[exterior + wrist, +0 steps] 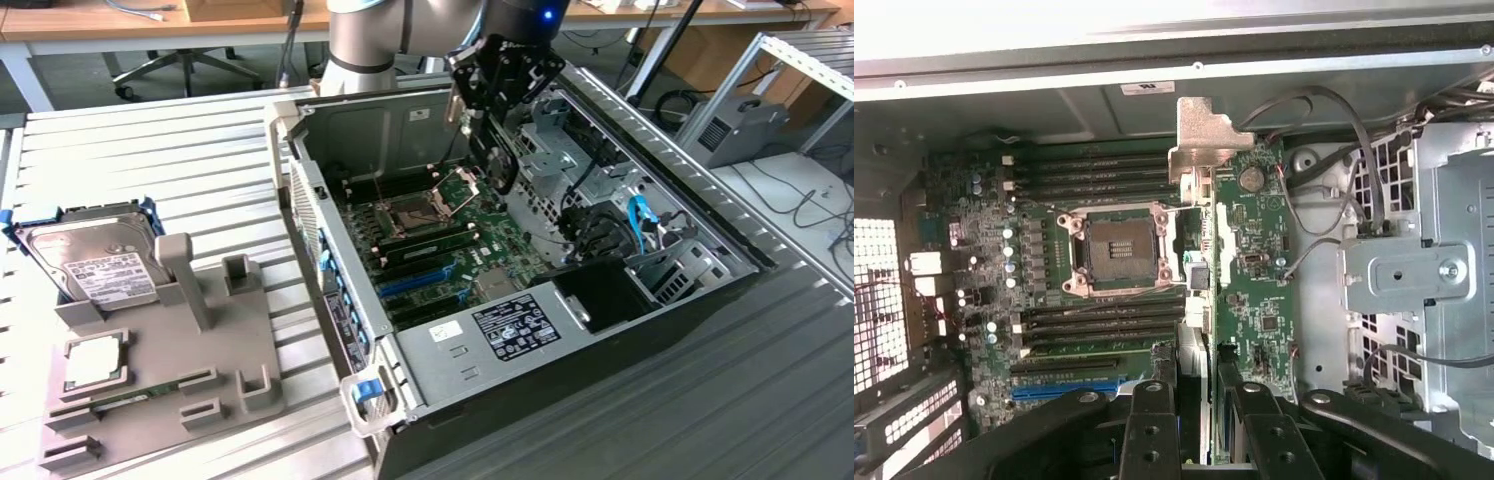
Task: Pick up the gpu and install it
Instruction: 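Pick up the gpu and move the gpu toward the slot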
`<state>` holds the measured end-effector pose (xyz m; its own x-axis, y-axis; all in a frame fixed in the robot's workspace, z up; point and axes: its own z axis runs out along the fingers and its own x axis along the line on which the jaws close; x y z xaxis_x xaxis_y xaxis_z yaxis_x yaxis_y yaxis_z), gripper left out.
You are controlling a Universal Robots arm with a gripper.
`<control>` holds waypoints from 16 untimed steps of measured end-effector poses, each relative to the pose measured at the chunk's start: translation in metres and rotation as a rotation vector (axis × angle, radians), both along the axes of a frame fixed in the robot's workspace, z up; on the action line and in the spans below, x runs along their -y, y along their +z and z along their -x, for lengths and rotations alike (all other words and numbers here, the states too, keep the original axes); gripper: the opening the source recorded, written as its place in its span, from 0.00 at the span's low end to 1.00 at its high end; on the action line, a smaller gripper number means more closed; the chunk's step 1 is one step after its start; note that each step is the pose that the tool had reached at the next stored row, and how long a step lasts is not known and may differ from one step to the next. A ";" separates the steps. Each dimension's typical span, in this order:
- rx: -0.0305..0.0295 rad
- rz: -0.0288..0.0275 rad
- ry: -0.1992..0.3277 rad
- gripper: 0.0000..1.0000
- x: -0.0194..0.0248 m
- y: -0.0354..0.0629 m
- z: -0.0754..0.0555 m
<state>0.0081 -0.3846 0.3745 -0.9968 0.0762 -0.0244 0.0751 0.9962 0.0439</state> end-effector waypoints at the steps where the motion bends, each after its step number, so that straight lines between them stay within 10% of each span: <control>1: 0.0000 0.0000 0.000 0.26 -0.0008 -0.0005 0.000; 16: 0.0000 0.0000 0.000 0.26 -0.0099 -0.0083 0.000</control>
